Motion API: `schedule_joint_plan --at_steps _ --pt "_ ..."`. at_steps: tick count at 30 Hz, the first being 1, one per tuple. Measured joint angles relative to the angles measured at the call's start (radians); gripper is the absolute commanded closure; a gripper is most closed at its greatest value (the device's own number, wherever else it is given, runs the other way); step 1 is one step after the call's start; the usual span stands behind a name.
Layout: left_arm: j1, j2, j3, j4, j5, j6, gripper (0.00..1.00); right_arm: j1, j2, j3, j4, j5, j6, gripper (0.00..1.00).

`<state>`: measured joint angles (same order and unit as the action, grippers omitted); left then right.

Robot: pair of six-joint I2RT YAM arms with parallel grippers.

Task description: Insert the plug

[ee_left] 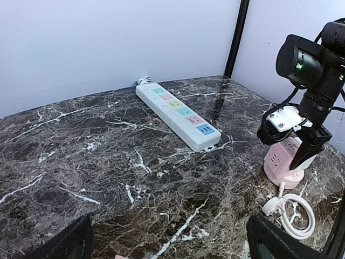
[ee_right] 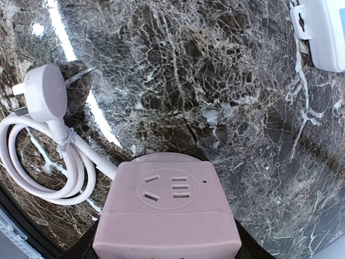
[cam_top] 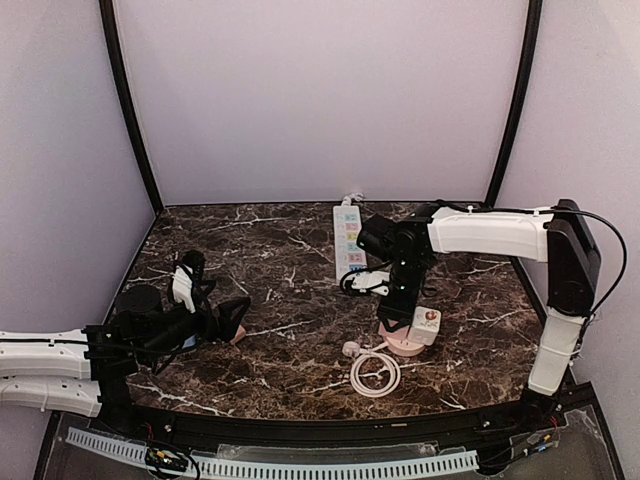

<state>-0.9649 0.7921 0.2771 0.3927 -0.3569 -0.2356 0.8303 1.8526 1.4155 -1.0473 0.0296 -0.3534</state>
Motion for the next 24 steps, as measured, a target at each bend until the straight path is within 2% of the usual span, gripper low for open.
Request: schedule_joint_plan --at_steps 6,10,12,13,14,15,24 --pt "0.0 0.0 0.0 0.0 0.0 0.0 0.0 0.0 -0.003 0.0 0.0 0.002 0.0 0.87" --pt "0.0 0.0 0.0 0.0 0.0 0.0 0.0 0.0 -0.005 0.0 0.0 0.013 0.003 0.67" --pt "0.0 0.0 0.0 0.0 0.0 0.0 0.0 0.0 -0.005 0.0 -0.001 0.014 0.008 0.47" --pt "0.0 0.0 0.0 0.0 0.0 0.0 0.0 0.0 -0.006 0.001 -0.002 0.015 0.011 0.33" --pt "0.0 0.0 0.0 0.0 0.0 0.0 0.0 0.0 -0.006 0.002 -0.003 0.016 0.013 0.11" --pt "0.0 0.0 0.0 0.0 0.0 0.0 0.0 0.0 -0.006 0.003 -0.005 0.017 0.016 0.03" --pt "0.0 0.006 0.0 0.0 0.001 0.0 0.0 0.021 -0.009 0.042 0.001 0.058 0.033 0.01"
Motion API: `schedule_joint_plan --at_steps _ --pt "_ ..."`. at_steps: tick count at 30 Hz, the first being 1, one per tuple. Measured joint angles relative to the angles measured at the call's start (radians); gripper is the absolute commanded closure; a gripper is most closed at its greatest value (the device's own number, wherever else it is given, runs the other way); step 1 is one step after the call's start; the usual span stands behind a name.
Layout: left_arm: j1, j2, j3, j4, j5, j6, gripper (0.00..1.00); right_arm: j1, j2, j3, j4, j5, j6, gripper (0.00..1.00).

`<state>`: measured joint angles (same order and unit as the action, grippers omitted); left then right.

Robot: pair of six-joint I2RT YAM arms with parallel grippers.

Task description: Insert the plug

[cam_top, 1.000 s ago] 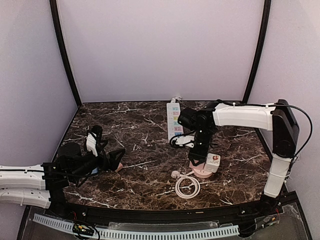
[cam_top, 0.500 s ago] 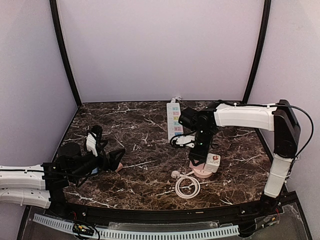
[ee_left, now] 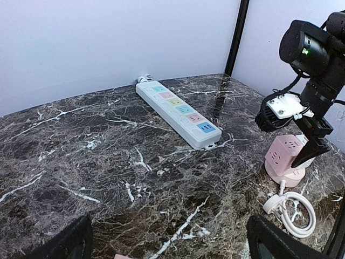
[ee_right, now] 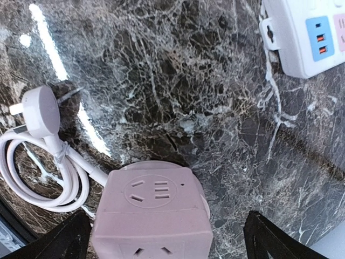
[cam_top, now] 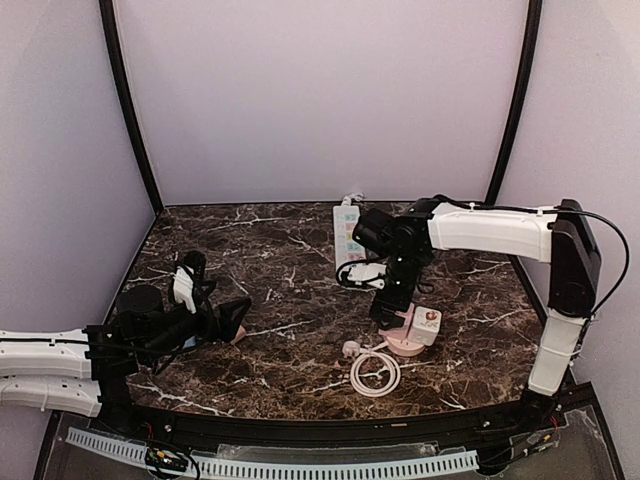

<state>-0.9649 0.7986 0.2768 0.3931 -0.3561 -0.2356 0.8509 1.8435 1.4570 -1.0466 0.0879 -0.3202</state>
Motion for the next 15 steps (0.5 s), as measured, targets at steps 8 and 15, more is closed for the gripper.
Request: schedule_joint_plan --at_steps 8,15 --pt "0.0 0.003 0.0 0.0 0.0 0.0 0.0 0.069 -0.04 0.072 -0.004 0.024 0.015 0.01" --pt "0.0 -0.011 -0.003 -0.004 -0.006 0.0 0.0 0.171 -0.051 0.07 0.083 0.074 0.047 0.01"
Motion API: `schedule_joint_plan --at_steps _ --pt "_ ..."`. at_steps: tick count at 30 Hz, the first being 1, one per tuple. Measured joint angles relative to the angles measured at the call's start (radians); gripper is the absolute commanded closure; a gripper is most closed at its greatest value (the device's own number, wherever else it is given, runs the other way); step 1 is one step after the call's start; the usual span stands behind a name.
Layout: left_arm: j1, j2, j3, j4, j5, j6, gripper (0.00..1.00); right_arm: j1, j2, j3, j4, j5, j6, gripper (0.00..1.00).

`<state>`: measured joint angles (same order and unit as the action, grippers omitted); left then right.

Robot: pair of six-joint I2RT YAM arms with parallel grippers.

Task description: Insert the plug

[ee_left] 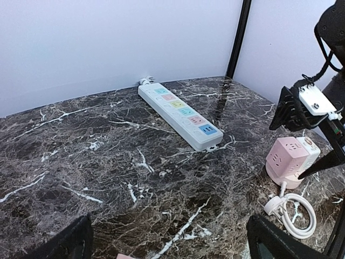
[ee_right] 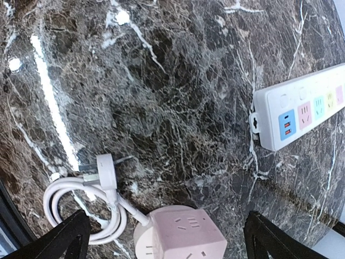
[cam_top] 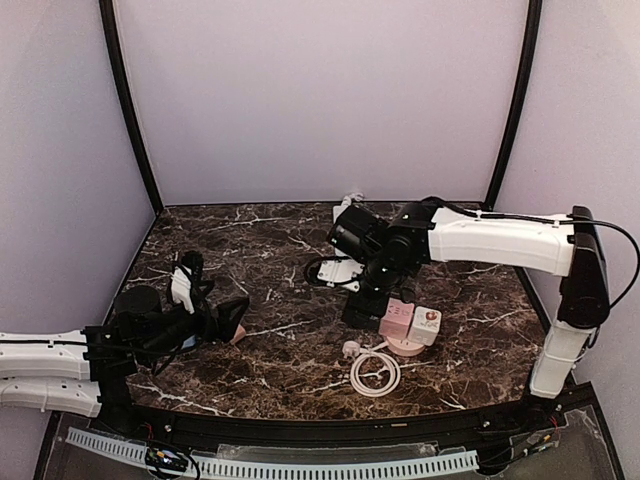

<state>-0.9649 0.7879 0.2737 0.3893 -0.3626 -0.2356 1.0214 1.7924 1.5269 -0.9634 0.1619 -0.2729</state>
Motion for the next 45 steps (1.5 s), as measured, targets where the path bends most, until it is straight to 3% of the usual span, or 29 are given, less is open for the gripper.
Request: schedule_joint_plan --at_steps 11,15,20,33,45 --pt "0.0 -0.142 -0.051 -0.033 -0.076 0.0 0.0 0.12 -0.014 -0.159 0.326 0.016 0.208 0.01" --pt "0.0 -0.166 -0.061 -0.045 -0.093 0.0 0.0 0.136 -0.016 -0.285 0.517 0.01 0.316 0.01" --pt "0.0 -0.179 -0.061 -0.047 -0.097 0.0 0.0 0.138 -0.016 -0.404 0.628 0.014 0.43 0.03" --pt "0.0 -0.181 -0.061 -0.047 -0.099 0.0 0.0 0.131 -0.005 -0.565 0.747 0.11 0.66 0.02" --pt "0.0 -0.181 -0.061 -0.047 -0.098 0.0 0.0 -0.011 -0.175 -0.775 0.783 0.167 0.766 0.01"
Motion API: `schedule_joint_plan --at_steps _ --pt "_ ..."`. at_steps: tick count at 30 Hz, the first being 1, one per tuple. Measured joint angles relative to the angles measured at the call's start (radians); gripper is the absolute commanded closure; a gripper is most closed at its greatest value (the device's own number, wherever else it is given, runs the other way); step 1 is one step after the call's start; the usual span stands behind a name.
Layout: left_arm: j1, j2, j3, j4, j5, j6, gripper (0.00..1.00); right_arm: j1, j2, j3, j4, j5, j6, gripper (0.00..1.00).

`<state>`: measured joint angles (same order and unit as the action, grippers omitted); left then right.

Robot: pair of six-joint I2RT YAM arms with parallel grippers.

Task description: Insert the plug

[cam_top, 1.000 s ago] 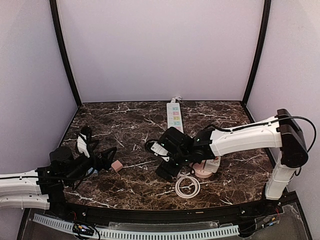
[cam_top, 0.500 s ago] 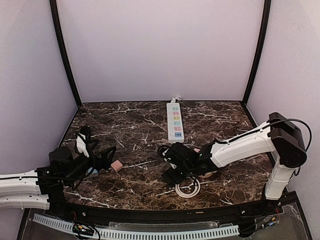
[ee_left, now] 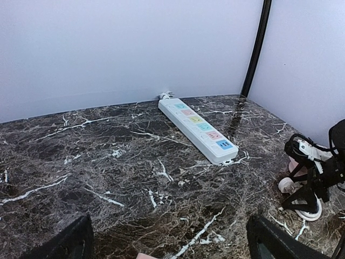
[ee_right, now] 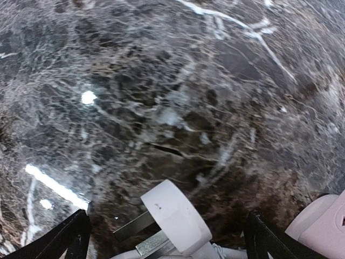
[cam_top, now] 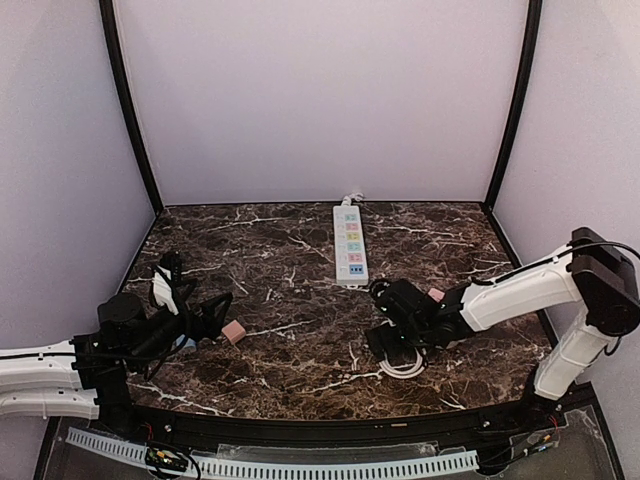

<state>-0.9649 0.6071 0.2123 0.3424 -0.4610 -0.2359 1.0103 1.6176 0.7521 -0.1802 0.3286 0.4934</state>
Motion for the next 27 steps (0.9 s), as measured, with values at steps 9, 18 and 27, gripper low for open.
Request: schedule_joint_plan --at_steps 9,18,27 --pt "0.0 0.0 0.0 0.0 0.0 0.0 0.0 -0.124 -0.18 -0.144 -0.007 0.019 0.04 0.01" --pt "0.0 0.016 0.0 0.0 0.0 0.0 0.0 -0.255 -0.287 -0.204 -0.035 0.055 0.097 0.01" --pt "0.0 0.024 0.0 0.0 0.0 0.0 0.0 -0.304 -0.301 -0.21 -0.057 0.056 0.117 0.01"
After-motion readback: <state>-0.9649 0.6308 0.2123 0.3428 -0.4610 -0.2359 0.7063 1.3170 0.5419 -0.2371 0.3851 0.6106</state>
